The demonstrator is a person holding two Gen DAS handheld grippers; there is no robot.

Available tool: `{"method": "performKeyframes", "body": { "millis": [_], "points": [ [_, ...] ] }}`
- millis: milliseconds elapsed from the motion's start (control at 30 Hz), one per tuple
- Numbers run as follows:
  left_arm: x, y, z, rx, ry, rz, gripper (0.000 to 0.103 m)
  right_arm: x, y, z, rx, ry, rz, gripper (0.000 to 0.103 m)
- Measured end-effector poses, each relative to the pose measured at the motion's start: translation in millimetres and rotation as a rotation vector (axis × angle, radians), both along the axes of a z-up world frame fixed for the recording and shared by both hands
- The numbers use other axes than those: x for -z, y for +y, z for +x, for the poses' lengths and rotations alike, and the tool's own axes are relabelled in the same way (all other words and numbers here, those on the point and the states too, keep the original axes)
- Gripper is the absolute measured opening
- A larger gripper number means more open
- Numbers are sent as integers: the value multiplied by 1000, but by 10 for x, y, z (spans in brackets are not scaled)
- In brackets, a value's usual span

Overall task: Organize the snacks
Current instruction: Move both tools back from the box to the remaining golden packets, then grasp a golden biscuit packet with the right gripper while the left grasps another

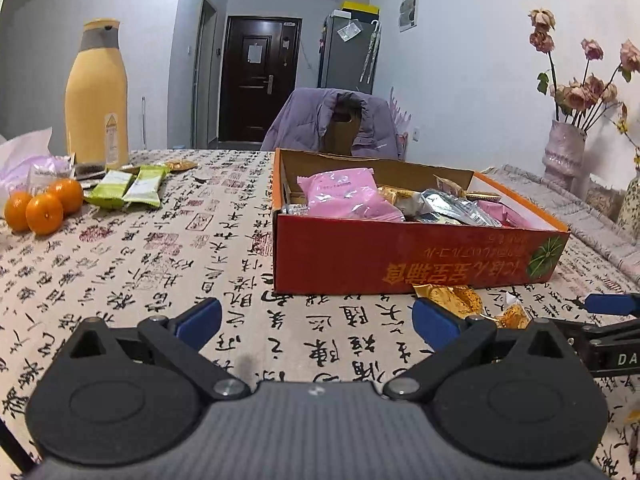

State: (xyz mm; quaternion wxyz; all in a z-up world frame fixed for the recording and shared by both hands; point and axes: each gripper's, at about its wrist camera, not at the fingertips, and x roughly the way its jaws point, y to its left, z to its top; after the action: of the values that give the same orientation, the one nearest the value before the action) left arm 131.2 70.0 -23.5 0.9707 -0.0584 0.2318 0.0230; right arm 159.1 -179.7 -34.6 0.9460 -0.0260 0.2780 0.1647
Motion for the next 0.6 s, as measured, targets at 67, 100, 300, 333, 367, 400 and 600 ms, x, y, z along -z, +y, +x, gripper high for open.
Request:
{"method": "performKeyframes", "body": {
  "millis": [67,100,300,333,367,400,600],
  "points": [
    [4,-4,-16,7,-5,2,103,-8,15,5,-2,4,5,103],
    [3,-20,-26,11,-9,7,103,-16,24,6,-7,7,8,103],
    [0,-79,-47,25,-19,30,103,-67,204,-5,-66,0,-8,103],
    [2,-82,-48,25,-19,31,103,-65,238,4,-73,4,-14,103],
    [3,-86,-50,26,-20,33,103,-63,267,15,-79,9,-22,103],
    [4,-89,-52,28,-21,34,103,-57,298,28,-84,15,-30,103],
    [9,-102,-56,36,-18,42,103,-3,444,107,-109,50,-68,103]
  ]
}}
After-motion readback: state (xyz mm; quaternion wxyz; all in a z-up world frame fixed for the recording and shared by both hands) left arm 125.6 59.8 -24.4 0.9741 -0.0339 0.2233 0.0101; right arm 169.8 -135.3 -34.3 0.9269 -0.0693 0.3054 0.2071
